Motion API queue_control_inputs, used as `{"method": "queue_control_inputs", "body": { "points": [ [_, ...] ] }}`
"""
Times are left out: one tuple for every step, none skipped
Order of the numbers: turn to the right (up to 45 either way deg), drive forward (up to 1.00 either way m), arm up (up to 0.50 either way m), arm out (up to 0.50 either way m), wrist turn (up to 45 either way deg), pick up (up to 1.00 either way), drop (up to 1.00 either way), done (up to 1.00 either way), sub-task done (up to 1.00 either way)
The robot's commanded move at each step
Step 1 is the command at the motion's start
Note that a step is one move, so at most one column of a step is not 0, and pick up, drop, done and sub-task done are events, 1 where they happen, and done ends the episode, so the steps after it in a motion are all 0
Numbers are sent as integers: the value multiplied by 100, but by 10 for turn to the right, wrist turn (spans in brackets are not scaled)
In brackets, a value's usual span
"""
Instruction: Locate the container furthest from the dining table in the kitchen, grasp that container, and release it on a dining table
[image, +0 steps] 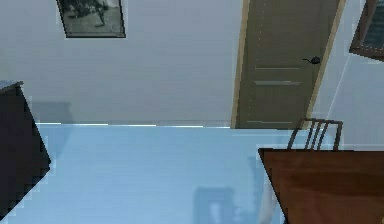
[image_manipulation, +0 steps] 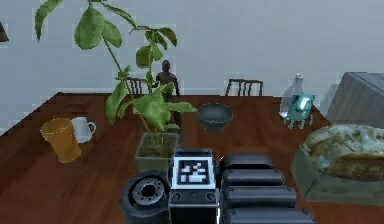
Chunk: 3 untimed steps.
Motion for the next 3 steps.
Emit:
{"method": "queue_control_inputs", "body": {
  "points": [
    [0, 0, 0, 32, 0, 0, 0, 0, 0],
    [0, 0, 0, 0, 450, 0, 0, 0, 0],
    [0, 0, 0, 0, 450, 0, 0, 0, 0]
  ]
}}
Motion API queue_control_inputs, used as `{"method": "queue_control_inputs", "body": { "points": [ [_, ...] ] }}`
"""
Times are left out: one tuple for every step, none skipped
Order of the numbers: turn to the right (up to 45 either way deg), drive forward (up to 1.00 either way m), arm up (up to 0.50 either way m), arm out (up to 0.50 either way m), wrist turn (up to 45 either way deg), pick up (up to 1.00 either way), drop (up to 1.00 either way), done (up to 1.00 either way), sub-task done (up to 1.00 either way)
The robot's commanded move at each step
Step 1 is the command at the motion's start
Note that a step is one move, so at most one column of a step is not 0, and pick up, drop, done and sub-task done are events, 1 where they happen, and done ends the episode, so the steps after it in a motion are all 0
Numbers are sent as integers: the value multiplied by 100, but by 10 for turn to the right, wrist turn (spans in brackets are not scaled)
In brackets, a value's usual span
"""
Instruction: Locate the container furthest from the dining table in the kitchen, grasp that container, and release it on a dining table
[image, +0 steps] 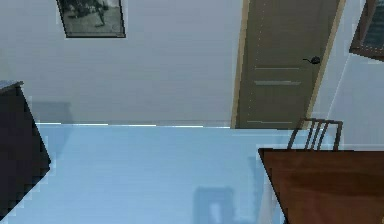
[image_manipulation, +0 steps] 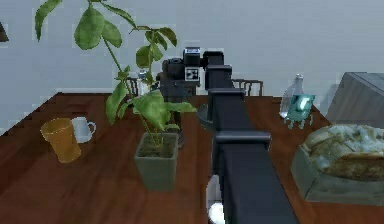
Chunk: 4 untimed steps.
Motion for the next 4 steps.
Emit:
{"method": "queue_control_inputs", "body": {
  "points": [
    [0, 0, 0, 0, 390, 0, 0, 0, 0],
    [0, 0, -32, 0, 0, 0, 0, 0, 0],
    [0, 0, 0, 0, 0, 0, 100, 0, 0],
    [0, 0, 10, 0, 0, 0, 0, 0, 0]
  ]
}}
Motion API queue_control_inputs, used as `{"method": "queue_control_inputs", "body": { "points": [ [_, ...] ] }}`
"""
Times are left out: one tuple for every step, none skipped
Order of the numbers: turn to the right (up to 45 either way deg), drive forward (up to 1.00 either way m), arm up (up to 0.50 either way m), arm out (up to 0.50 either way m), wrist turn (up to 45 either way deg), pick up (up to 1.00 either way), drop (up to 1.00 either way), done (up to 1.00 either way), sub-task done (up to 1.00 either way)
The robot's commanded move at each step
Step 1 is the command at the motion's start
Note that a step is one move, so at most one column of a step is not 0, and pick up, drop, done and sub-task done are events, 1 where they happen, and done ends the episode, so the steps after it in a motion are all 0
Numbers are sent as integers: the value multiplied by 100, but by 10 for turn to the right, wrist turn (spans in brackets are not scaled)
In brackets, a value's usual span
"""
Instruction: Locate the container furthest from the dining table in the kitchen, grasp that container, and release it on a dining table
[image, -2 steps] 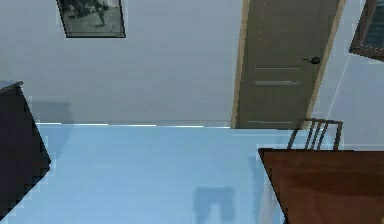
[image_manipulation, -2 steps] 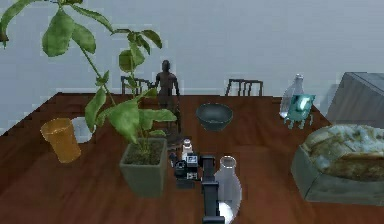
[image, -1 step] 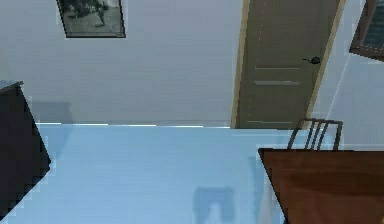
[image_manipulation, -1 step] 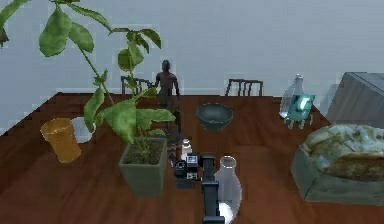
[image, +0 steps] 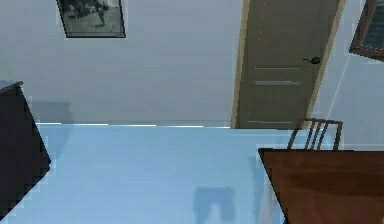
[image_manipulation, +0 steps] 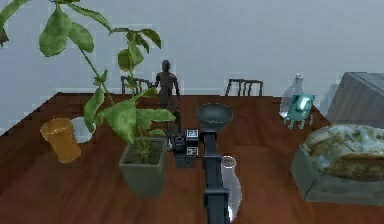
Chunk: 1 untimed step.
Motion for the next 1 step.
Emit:
{"method": "queue_control_inputs", "body": {
  "points": [
    [0, 0, 0, -8, 0, 0, 0, 0, 0]
  ]
}}
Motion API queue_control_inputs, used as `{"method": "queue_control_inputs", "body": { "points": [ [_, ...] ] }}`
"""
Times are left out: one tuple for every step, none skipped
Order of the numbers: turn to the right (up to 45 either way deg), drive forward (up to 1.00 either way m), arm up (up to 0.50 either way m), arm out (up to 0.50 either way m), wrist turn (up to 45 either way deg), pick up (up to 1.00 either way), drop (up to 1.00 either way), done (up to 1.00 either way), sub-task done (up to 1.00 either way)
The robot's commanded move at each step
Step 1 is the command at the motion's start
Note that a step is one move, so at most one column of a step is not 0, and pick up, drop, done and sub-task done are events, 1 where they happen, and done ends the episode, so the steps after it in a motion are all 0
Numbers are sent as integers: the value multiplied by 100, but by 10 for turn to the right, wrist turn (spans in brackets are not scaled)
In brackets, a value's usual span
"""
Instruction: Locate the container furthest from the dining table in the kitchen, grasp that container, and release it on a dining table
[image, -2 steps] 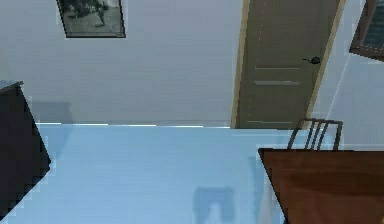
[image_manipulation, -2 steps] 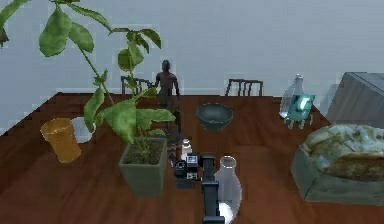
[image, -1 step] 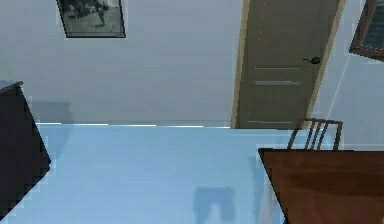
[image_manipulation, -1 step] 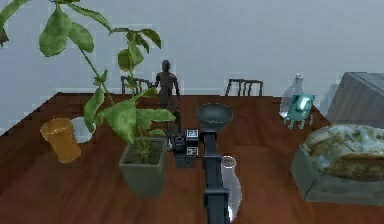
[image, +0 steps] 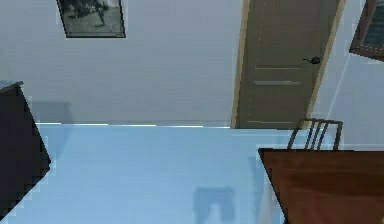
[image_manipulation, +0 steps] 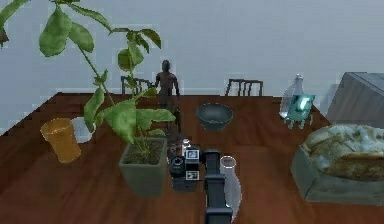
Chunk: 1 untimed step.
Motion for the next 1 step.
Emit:
{"method": "queue_control_inputs", "body": {
  "points": [
    [0, 0, 0, 0, 0, 0, 0, 100, 0]
  ]
}}
